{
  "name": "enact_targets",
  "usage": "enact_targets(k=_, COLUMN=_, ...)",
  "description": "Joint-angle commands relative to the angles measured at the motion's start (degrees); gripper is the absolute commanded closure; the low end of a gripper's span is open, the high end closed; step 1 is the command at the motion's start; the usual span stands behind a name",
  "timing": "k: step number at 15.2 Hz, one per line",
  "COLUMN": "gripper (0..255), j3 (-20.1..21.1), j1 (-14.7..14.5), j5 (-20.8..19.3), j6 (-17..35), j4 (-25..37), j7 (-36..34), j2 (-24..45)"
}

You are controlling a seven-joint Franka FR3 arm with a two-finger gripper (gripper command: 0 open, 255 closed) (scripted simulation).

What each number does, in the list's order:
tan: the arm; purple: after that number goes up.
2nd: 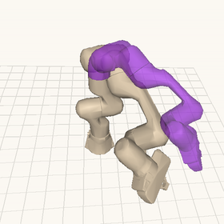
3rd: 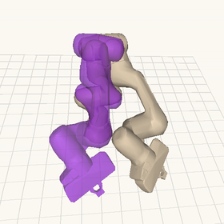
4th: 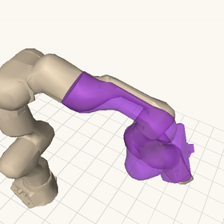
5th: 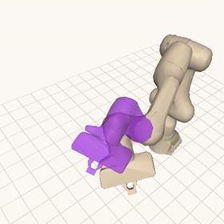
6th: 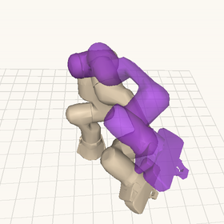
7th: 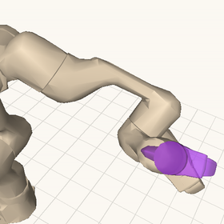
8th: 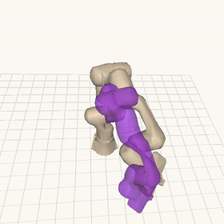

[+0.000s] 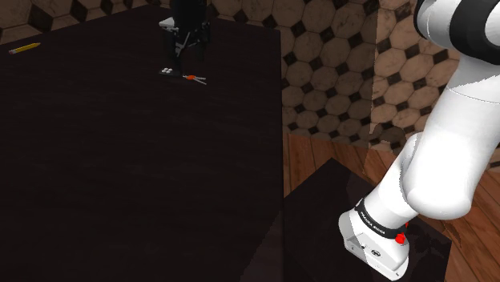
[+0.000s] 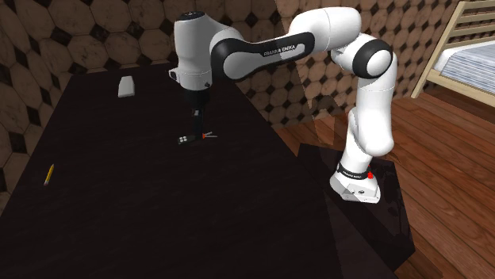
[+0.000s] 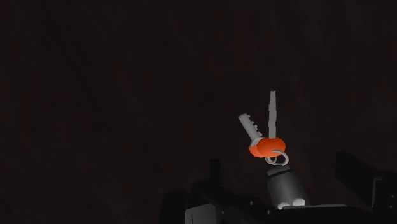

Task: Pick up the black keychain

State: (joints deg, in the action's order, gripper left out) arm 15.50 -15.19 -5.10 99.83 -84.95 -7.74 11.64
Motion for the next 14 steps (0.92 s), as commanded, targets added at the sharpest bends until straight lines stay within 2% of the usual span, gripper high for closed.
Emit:
enact_targets(k=1, gripper=0, j3=-0.03, j1=0.08, j5=0.01, j6=1.6, j4=-1.7, j7=-0.02, j2=-0.14)
enact_targets(k=4, gripper=0, j3=-0.05, j1=0.14, j5=0.03, j6=2.86, j4=-3.07, j7=-0.06, j2=-0.26)
enact_targets(k=5, gripper=255, j3=-0.03, j1=0.12, j5=0.06, j6=2.86, j4=-3.2, j7=-0.09, j2=-0.39)
enact_targets(k=14, gripper=255, j3=-0.05, j1=0.14, j5=0.03, j6=2.85, j4=-3.06, j7=-0.06, j2=-0.25)
